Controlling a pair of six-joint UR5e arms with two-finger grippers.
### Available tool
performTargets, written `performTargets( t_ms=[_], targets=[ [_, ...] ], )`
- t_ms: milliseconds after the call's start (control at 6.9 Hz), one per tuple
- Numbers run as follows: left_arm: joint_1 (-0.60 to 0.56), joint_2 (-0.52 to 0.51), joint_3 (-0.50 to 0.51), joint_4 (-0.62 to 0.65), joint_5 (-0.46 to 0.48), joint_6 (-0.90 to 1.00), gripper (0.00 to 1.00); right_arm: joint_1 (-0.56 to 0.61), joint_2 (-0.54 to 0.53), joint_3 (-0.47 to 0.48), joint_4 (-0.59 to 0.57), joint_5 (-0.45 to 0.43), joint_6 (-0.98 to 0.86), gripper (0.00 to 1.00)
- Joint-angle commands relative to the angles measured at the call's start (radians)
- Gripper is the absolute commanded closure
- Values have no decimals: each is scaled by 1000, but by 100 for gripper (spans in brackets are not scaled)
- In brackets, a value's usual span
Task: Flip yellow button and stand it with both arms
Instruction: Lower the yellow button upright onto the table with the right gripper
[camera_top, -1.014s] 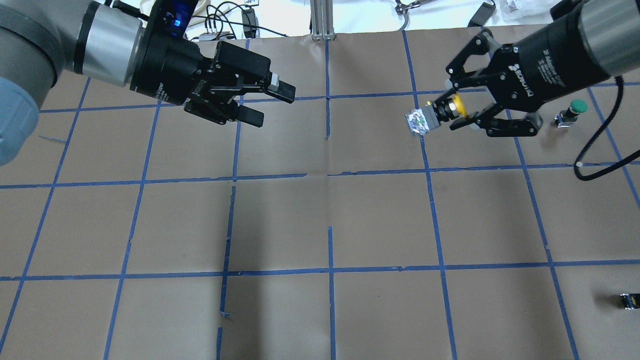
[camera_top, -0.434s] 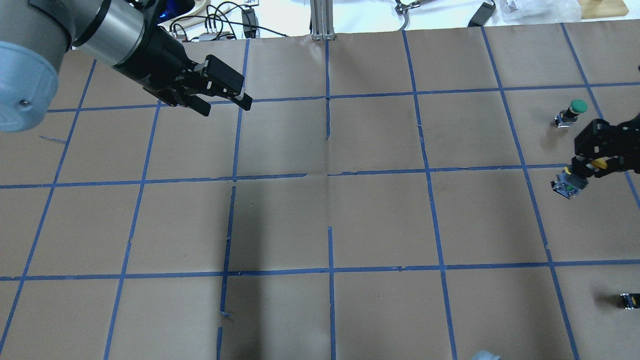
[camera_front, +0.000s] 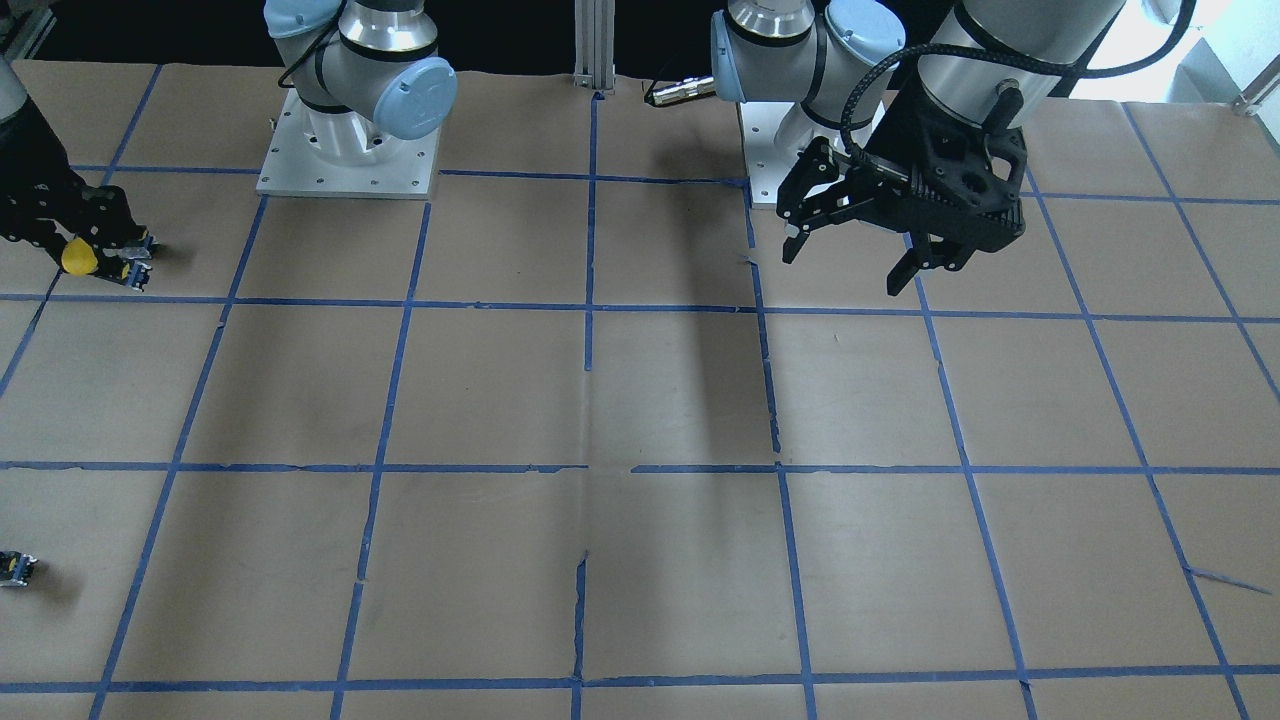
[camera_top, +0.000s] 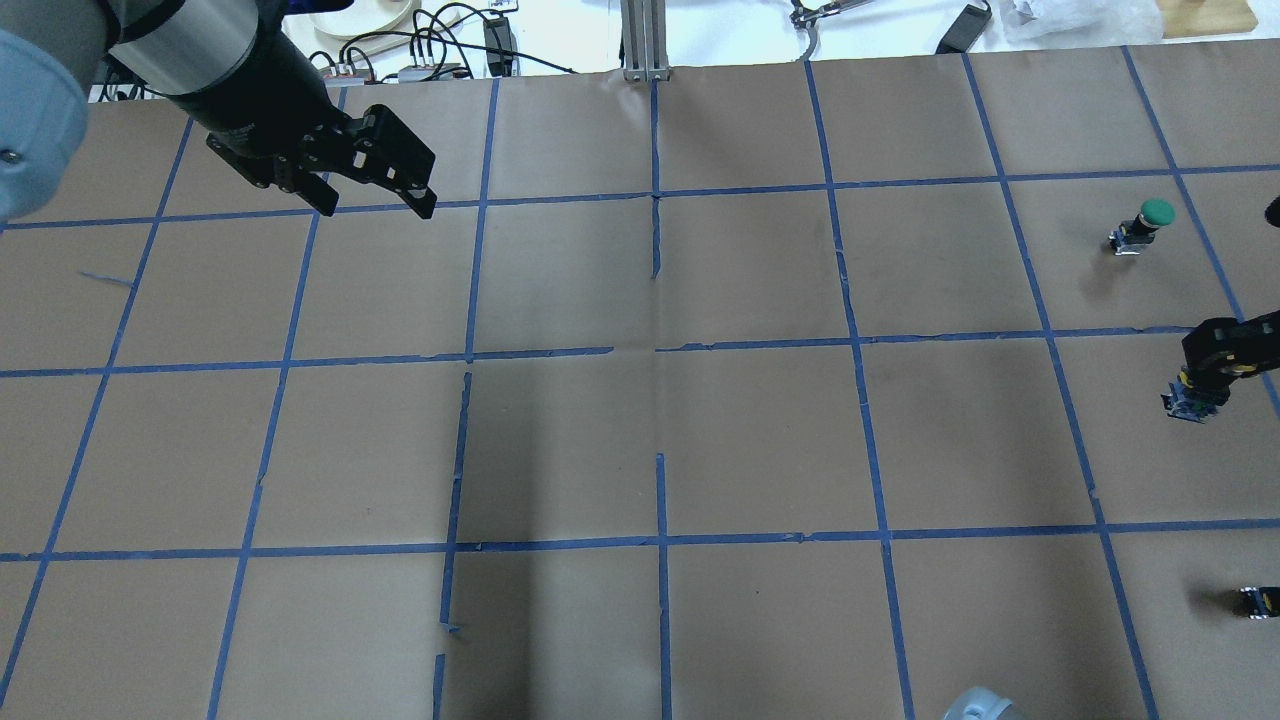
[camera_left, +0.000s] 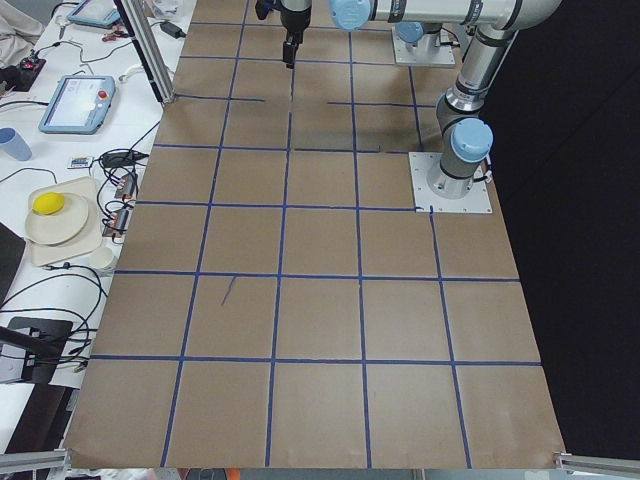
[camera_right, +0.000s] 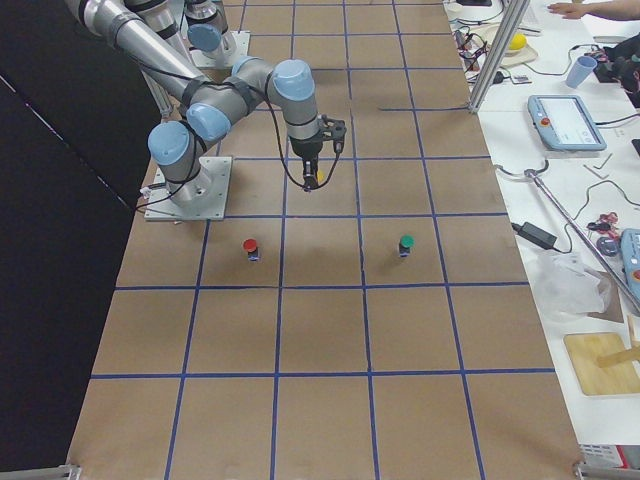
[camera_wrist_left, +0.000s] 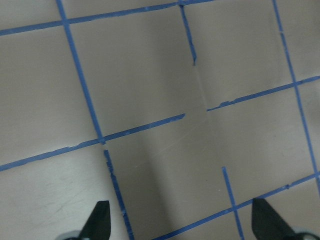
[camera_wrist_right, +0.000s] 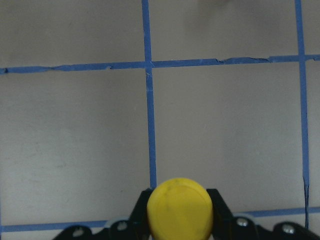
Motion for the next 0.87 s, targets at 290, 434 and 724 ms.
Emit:
performTargets(
  t_ms=[290, 434, 724],
  targets=[
    [-26, 13, 17, -48, 167, -68, 0, -63, 103, 72, -273, 26, -252, 92],
    [-41, -2, 17, -40, 163, -100, 0, -103, 158, 72, -346, 61, -283, 92],
    [-56, 4, 19, -46, 172, -102, 0, -109, 232, 73, -443, 143, -309, 92]
  ],
)
